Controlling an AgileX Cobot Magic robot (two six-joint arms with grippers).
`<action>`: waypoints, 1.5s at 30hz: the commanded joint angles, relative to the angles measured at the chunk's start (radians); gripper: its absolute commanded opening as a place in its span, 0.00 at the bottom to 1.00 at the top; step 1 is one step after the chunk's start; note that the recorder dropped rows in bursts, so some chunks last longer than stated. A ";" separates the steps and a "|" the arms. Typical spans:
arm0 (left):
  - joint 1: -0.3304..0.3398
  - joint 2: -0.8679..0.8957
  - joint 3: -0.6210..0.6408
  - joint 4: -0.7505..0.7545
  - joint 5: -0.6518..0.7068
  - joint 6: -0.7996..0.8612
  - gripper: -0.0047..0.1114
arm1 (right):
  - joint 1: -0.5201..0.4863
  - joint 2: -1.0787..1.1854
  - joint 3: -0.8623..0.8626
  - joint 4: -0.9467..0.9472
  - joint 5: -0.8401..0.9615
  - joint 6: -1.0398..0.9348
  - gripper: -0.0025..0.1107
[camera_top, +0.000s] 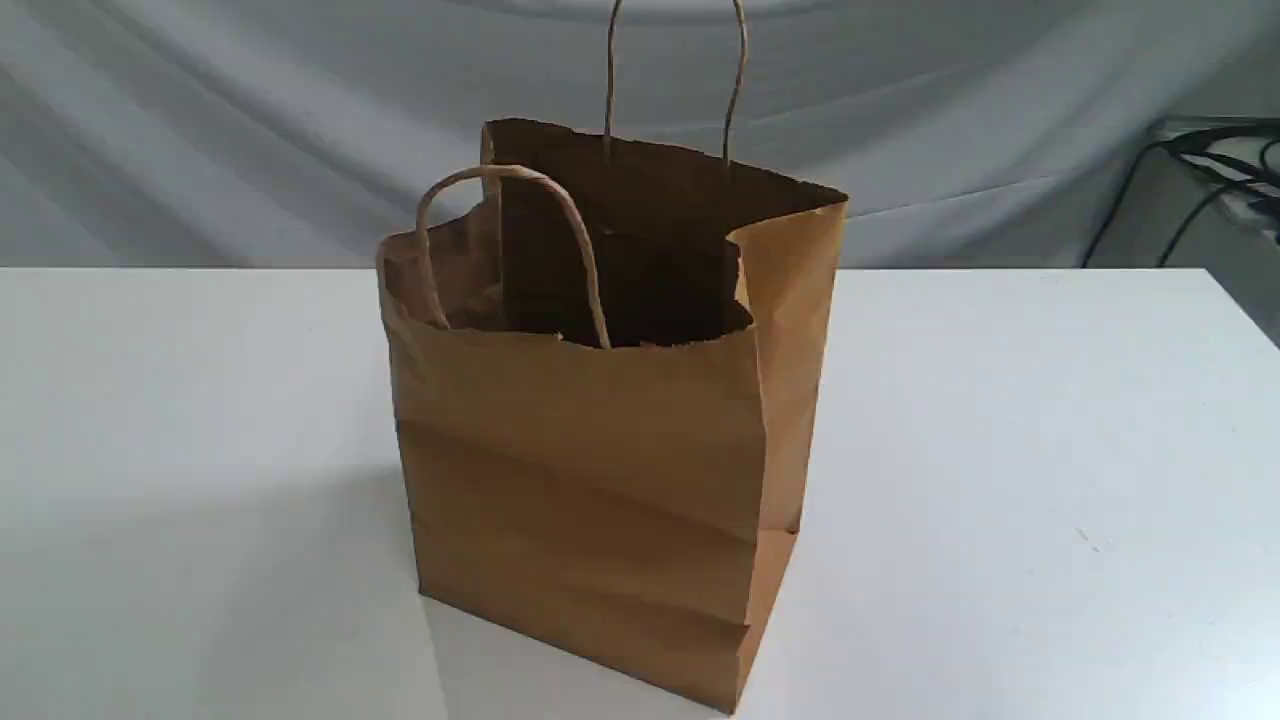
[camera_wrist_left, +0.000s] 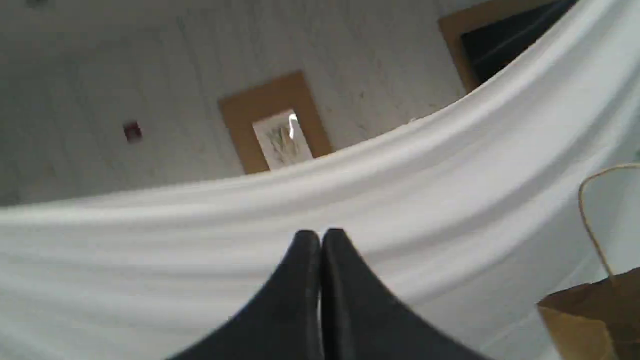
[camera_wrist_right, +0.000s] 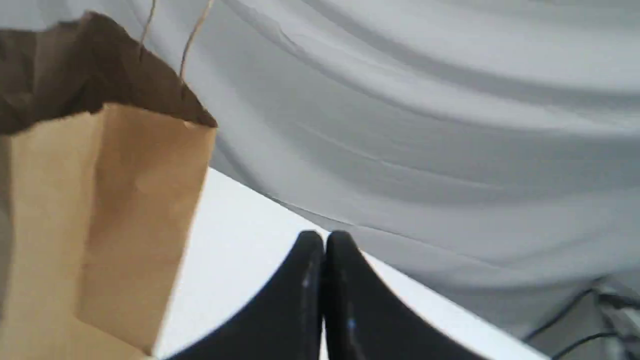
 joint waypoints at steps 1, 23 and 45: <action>0.005 -0.004 0.006 0.160 0.005 -0.010 0.04 | 0.000 -0.006 0.000 -0.132 0.001 -0.001 0.02; 0.468 -0.323 0.400 0.379 0.006 -0.010 0.04 | 0.000 -0.466 0.472 -0.374 -0.079 -0.001 0.02; 0.492 -0.387 0.400 0.383 0.028 -0.010 0.04 | 0.000 -0.603 0.543 -0.337 -0.062 -0.001 0.02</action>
